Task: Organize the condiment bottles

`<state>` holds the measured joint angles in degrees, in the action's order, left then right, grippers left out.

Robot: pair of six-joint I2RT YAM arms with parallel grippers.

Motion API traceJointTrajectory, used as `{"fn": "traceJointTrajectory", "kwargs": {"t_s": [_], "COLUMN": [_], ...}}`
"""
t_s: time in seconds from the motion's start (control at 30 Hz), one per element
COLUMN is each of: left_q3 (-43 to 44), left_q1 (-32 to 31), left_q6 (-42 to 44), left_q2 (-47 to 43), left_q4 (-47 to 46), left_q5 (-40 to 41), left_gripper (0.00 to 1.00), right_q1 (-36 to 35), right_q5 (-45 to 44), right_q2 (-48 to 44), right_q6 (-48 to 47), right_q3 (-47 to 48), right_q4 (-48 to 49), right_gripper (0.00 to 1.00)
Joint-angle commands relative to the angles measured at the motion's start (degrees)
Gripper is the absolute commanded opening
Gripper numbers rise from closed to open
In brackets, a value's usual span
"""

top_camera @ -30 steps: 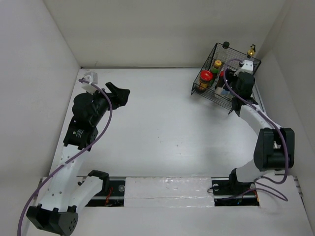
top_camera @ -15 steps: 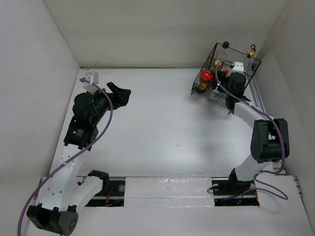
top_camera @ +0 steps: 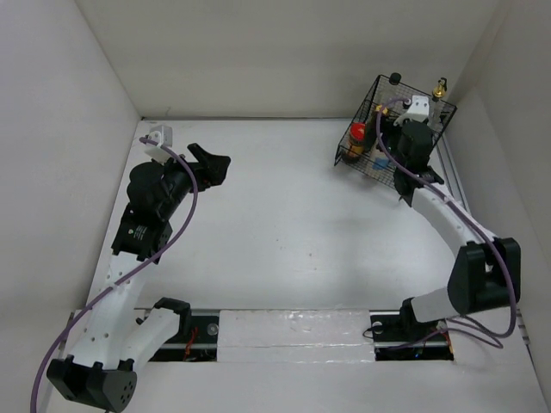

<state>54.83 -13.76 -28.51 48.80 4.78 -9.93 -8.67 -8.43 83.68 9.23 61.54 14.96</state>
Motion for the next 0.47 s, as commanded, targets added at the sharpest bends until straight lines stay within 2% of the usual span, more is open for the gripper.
{"fn": "traceJointTrajectory", "kwargs": {"t_s": [0.0,0.27,0.33,0.43], "left_q3": [-0.6,-4.4,-6.0,-7.4], "left_q1": [0.3,0.3,0.3,0.3], "left_q6": [-0.8,-2.4,-2.9,-4.2], "left_q2": [-0.3,-0.3,-1.0,-1.8], "left_q4": [-4.7,-9.1,-12.4,-13.0], "left_q5": [-1.6,-5.6,-6.6,-7.1], "left_gripper": [0.82,0.81,0.79,0.86], "right_q1": [-3.8,-25.4,-28.5,-33.5], "right_q5": [-1.1,-1.1,-1.1,-2.3], "right_q2": [-6.9,-12.3,-12.8,-14.3], "right_q6": [-0.2,0.3,0.9,0.9], "right_q3": [2.2,-7.1,-8.3,-9.0], "right_q4": [0.0,1.8,1.8,1.1], "right_gripper": [1.0,1.0,1.0,1.0]}}
